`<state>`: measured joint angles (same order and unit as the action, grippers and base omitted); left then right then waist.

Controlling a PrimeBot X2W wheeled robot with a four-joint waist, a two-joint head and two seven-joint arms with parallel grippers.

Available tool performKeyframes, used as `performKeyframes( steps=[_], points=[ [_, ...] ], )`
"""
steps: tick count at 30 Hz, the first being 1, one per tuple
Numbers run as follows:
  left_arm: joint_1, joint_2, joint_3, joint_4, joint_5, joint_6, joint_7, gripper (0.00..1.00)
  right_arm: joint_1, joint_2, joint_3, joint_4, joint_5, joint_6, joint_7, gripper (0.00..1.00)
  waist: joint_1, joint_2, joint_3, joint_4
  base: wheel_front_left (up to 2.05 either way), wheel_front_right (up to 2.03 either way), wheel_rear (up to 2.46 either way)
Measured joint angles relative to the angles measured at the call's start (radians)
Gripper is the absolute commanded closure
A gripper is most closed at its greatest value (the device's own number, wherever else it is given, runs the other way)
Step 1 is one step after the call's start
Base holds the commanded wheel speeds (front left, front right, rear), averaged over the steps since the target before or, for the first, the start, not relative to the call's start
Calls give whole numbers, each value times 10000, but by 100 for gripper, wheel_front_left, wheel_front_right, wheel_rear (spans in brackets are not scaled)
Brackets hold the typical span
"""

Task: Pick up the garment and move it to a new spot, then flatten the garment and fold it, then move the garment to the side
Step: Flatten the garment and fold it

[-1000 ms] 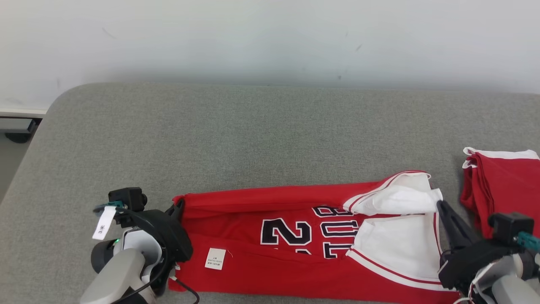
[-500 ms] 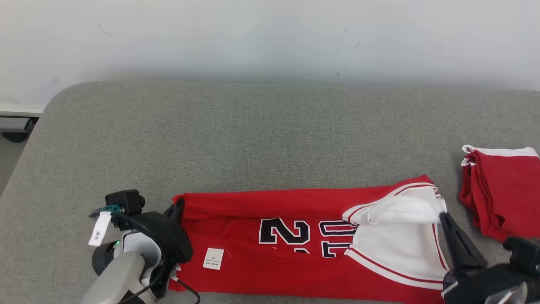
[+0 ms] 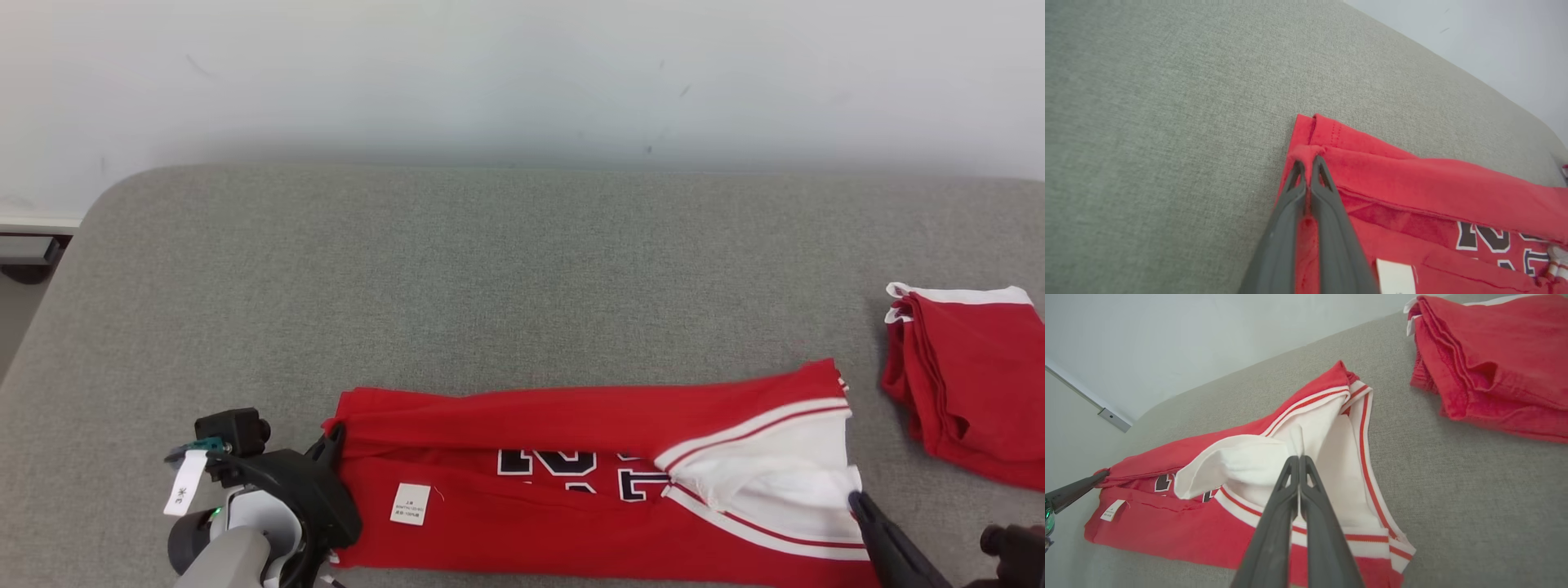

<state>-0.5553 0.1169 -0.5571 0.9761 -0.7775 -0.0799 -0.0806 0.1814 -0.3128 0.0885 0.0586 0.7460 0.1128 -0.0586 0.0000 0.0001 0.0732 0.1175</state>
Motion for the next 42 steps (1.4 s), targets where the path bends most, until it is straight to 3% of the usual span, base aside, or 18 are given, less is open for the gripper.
performKeyframes(
  steps=[4, 5, 6, 7, 8, 9, 10, 11, 18, 26, 32, 42],
  points=[
    [206, 61, -15, -69, -44, 6, -6, 98, 338, -58, 15, -203, 42, -163, 374, 100, 0, 0, -39, -34, 0, 0, 0],
    [255, 65, -27, -73, -44, 6, -6, 85, 383, -59, 27, -251, 54, -205, 454, 100, 1, 0, -48, -45, 0, 0, 0],
    [279, 59, -31, -104, -44, 6, -6, 56, 399, -59, 31, -272, 75, -261, 522, 100, 0, -1, -50, -51, 0, 0, 0],
    [296, 63, -40, -144, -42, 6, -6, 38, 399, -59, 35, -295, 134, -261, 631, 100, 0, -1, -51, -56, 0, 0, 0],
    [309, 63, -52, -171, -42, 8, -6, 4, 405, -59, 69, -307, 192, -280, 771, 100, 0, 0, -52, -59, 0, 0, 0],
    [314, 56, -73, -198, -36, 8, -6, 0, 425, -69, 121, -297, 201, -355, 915, 100, 0, -1, -51, -63, 0, 0, 0],
    [319, 54, -100, -217, -29, 8, -6, 0, 485, -69, 153, -282, 261, -430, 1041, 72, 0, -1, -51, -65, 0, 0, 0],
    [334, 56, -115, -228, -10, 10, -6, 0, 571, -69, 184, -278, 291, -451, 1139, 0, 0, 0, -52, -67, 0, 0, 0],
    [387, 205, -221, -424, 196, 192, -278, 0, 639, -272, 255, -261, 132, -894, 1653, 0, 2, 0, -79, -69, 0, 0, 0],
    [390, 690, -79, -1312, 709, 644, -1511, 0, 105, -353, 44, -627, -416, -1471, 1444, 0, 1, 0, -281, -15, 0, 0, 0],
    [820, 978, -17, -2357, 1241, 1147, -1708, 0, -763, 159, 173, -838, -861, -1764, 880, 0, 1, -1, -536, 30, 0, 0, 0],
    [1975, 1590, -23, -4121, 2044, 1607, -1710, 0, -1520, 1055, 431, -552, -1434, -2073, 23, 0, 1, -1, -975, 17, 0, 0, 0]
  ],
)
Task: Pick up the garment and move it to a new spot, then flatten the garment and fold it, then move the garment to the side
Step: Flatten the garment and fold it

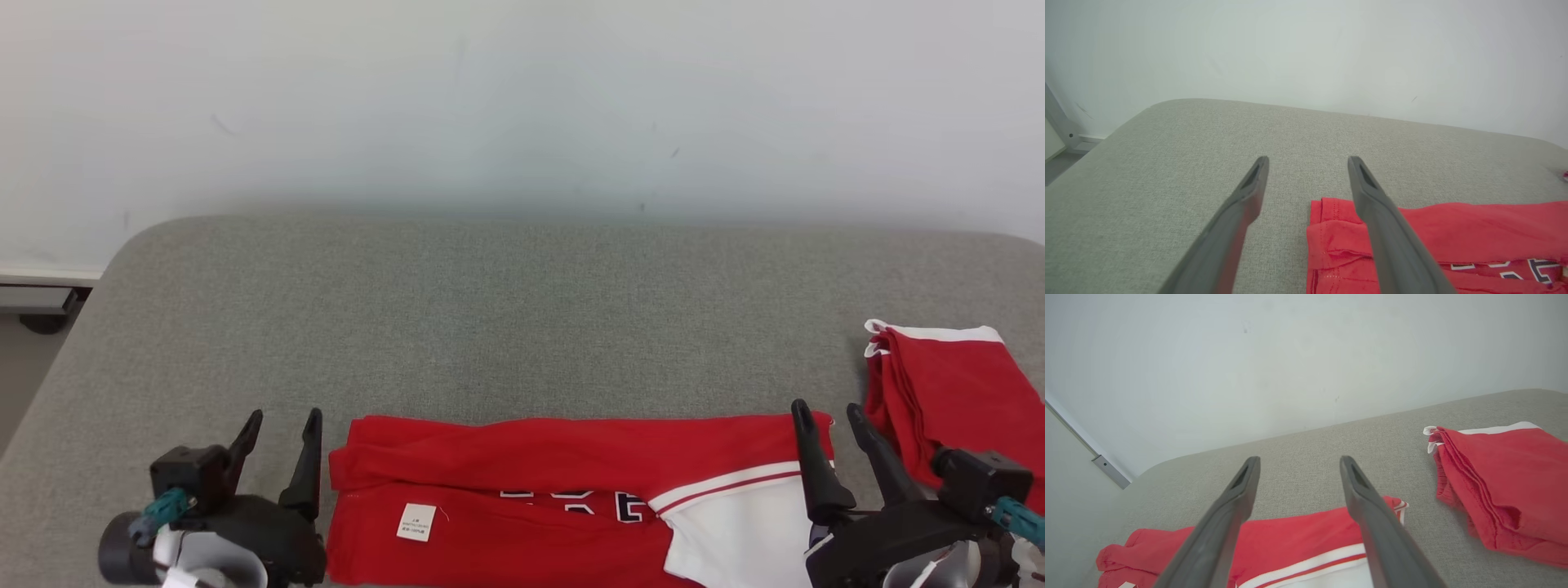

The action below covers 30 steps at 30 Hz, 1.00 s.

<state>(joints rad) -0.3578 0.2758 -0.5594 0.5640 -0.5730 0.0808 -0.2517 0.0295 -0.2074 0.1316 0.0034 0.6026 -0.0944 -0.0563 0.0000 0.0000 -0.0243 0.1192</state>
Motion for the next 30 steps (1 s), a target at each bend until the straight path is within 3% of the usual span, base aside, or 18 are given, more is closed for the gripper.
performKeyframes(
  steps=[6, 14, 24, 30],
  points=[
    [863, 290, 690, -1271, 182, 349, 0, 0, -49, 236, -460, 347, -242, -209, -591, 0, -1, 0, -144, -22, 0, 0, 0],
    [2132, 86, 2286, -2324, -245, 433, 0, 0, 8, 642, -941, 698, -253, -288, -1122, 0, 0, 0, -216, -53, 0, 0, 0],
    [2862, 50, 2207, -2982, 105, 433, 4, 0, 14, 765, -922, 1151, -418, -290, -1204, 0, 0, 0, -160, -143, 0, 0, 0],
    [3094, 207, 2006, -3221, 270, 433, 552, 0, 14, 759, -945, 1198, -433, -290, -1210, 0, 0, 0, -100, -210, 0, 0, 0]
  ],
)
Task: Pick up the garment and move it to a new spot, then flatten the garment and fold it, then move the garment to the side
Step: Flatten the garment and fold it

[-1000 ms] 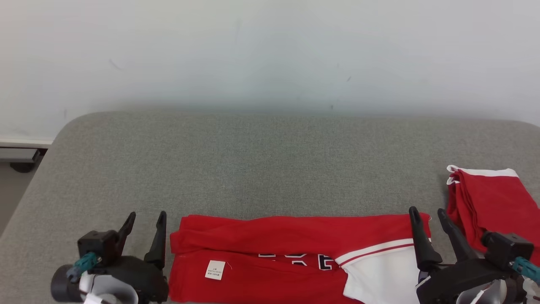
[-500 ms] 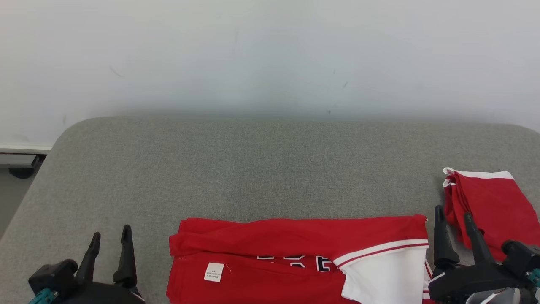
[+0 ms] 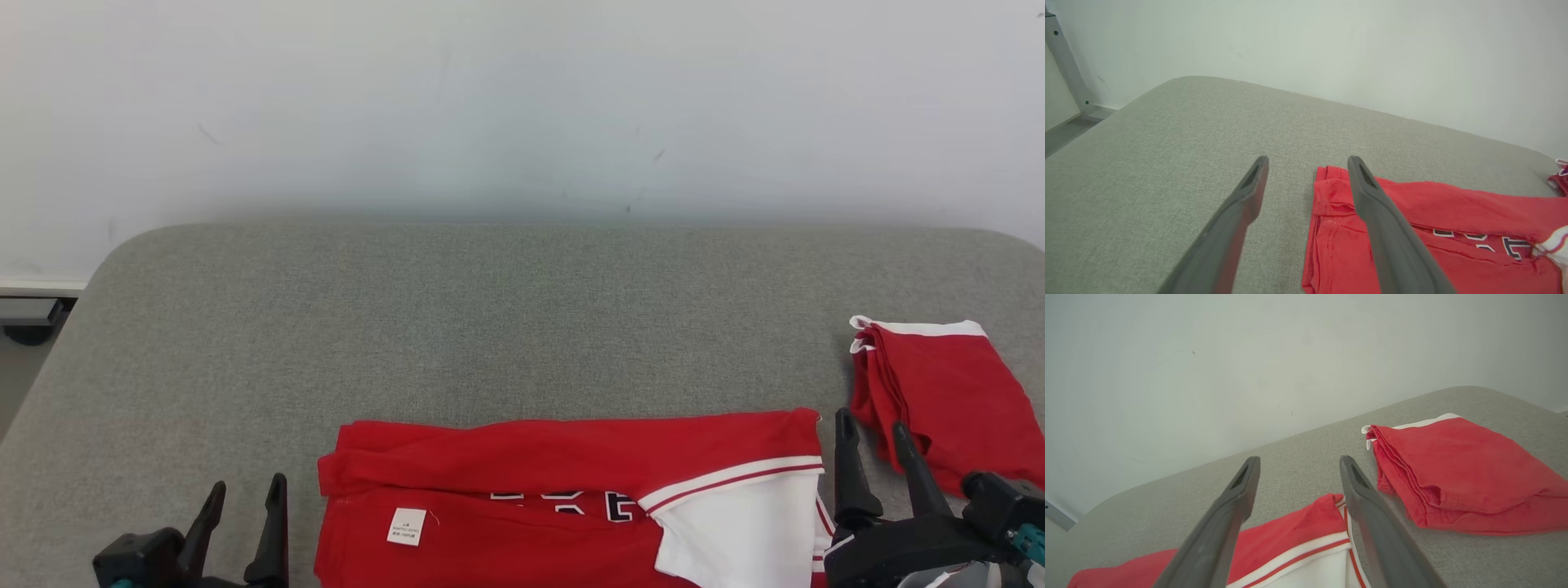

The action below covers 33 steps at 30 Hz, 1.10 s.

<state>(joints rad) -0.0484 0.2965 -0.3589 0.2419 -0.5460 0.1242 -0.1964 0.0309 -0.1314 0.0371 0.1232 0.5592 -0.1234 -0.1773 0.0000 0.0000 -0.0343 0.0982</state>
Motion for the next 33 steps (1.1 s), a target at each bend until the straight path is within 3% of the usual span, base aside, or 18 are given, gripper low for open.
performKeyframes(
  steps=[11, 16, 24, 33],
  points=[
    [-6, 205, -345, -740, 451, 0, 652, 0, -3, -2, 27, 50, -29, 0, 2, 0, 0, 0, 103, -104, 0, 0, 0],
    [-6, 199, -297, -938, 477, 0, 886, 0, -30, -293, 318, 98, -267, 69, 316, 0, 0, 0, 129, -115, 0, 0, 0],
    [-4, 165, -201, -1116, 790, 0, 1170, 0, -291, -1546, 1348, 763, -968, 435, 2560, 0, 0, 0, 131, -130, 0, 0, 0],
    [-12, 52, -257, -1444, 986, 0, 1444, 0, -1096, -1881, 1377, 1427, -640, 439, 4840, 0, 0, 0, 253, -65, 0, 0, 0]
  ],
)
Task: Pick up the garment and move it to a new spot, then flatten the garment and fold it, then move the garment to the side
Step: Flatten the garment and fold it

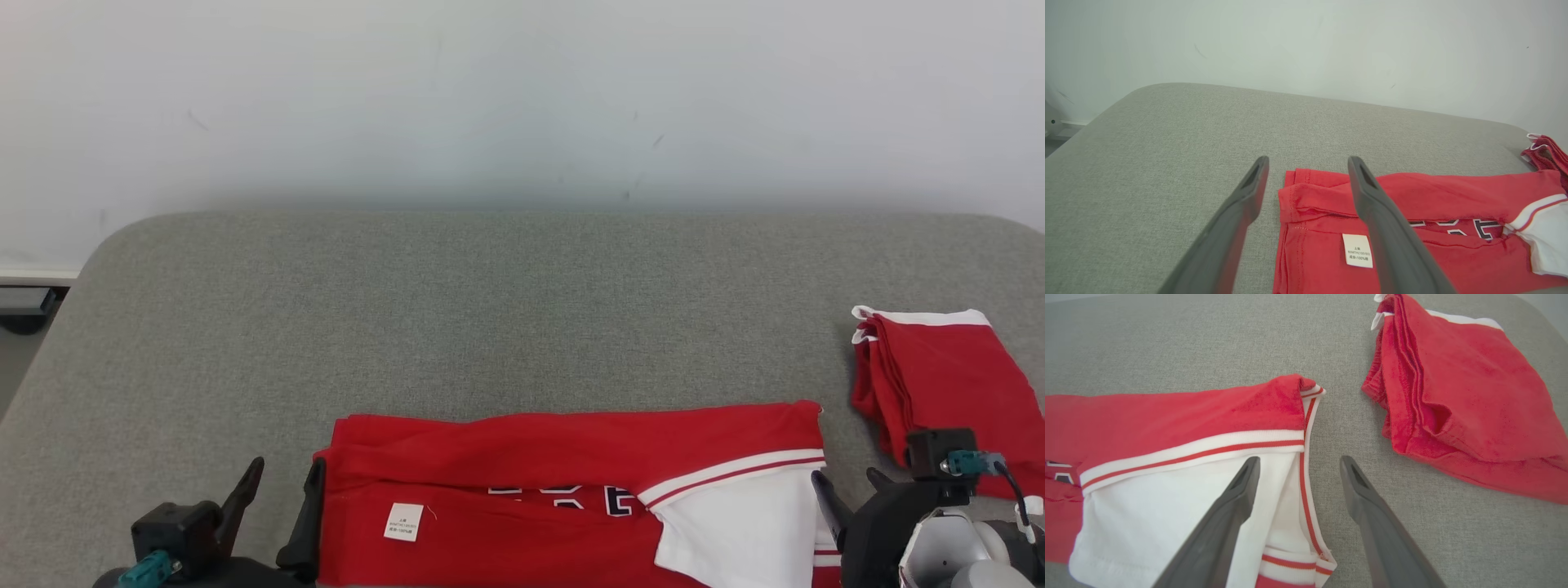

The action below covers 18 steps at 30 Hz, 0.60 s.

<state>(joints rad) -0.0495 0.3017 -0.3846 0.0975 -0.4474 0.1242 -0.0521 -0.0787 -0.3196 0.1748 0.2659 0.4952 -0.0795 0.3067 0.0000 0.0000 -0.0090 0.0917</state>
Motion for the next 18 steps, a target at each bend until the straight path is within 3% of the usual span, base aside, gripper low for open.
performKeyframes(
  steps=[18],
  points=[
    [-367, -180, -13, -291, 161, 0, 351, 0, -1376, 370, -2, 1572, 583, -186, 2228, 0, 0, 0, 613, 292, 0, 0, 0]
  ],
)
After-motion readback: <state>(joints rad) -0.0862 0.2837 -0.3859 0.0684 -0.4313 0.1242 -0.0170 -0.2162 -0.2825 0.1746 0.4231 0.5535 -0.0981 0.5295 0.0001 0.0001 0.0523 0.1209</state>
